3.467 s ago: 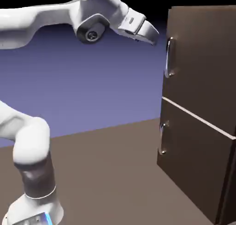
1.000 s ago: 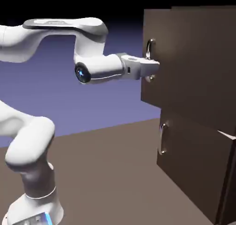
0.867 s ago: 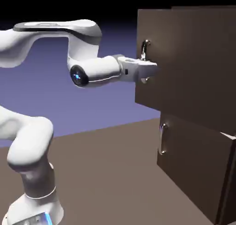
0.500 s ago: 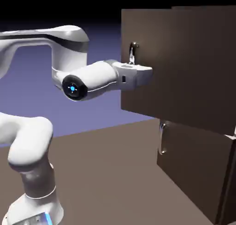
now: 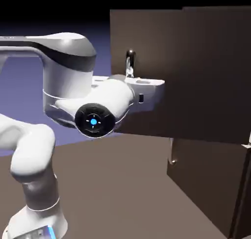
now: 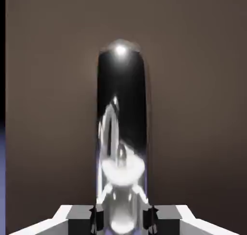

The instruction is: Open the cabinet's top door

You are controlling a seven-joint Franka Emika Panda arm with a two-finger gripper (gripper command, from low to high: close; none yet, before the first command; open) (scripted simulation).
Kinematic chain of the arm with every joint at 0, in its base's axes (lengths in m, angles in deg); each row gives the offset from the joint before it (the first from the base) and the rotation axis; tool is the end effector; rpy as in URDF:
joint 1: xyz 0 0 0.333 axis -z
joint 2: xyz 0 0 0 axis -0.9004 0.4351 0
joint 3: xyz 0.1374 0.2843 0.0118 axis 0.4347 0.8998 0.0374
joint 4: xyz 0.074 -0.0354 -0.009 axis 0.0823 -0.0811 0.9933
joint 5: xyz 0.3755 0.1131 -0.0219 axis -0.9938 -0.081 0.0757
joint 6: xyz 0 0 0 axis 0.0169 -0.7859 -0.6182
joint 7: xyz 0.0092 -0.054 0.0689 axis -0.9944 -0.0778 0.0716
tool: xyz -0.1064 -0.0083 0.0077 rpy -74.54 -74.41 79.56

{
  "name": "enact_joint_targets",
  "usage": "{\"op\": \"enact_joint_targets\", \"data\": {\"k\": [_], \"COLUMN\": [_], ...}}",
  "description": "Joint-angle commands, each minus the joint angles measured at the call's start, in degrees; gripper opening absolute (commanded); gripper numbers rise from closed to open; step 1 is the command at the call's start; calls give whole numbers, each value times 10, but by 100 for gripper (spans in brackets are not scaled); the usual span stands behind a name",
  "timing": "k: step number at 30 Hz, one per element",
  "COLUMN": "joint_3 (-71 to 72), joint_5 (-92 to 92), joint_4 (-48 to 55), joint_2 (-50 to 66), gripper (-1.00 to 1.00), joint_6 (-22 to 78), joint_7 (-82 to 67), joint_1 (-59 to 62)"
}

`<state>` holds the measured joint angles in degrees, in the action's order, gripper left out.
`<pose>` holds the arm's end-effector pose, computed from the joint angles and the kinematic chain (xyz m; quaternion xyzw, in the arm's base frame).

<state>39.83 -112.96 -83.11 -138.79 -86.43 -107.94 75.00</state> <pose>0.2053 -0.2374 0.5681 -0.7025 -0.0806 -0.4398 0.5537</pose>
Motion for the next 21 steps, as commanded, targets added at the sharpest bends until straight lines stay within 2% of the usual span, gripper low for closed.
{"op": "enact_joint_targets", "data": {"k": [1, 12, 21], "joint_3": [-21, -245, -388], "joint_5": [11, 92, 140], "joint_4": [18, 222, 360], "joint_2": [12, 106, 84], "gripper": [-100, -100, -100], "joint_6": [21, 216, 300], "joint_7": [-3, -23, 4], "joint_1": [-15, -224, -411]}}
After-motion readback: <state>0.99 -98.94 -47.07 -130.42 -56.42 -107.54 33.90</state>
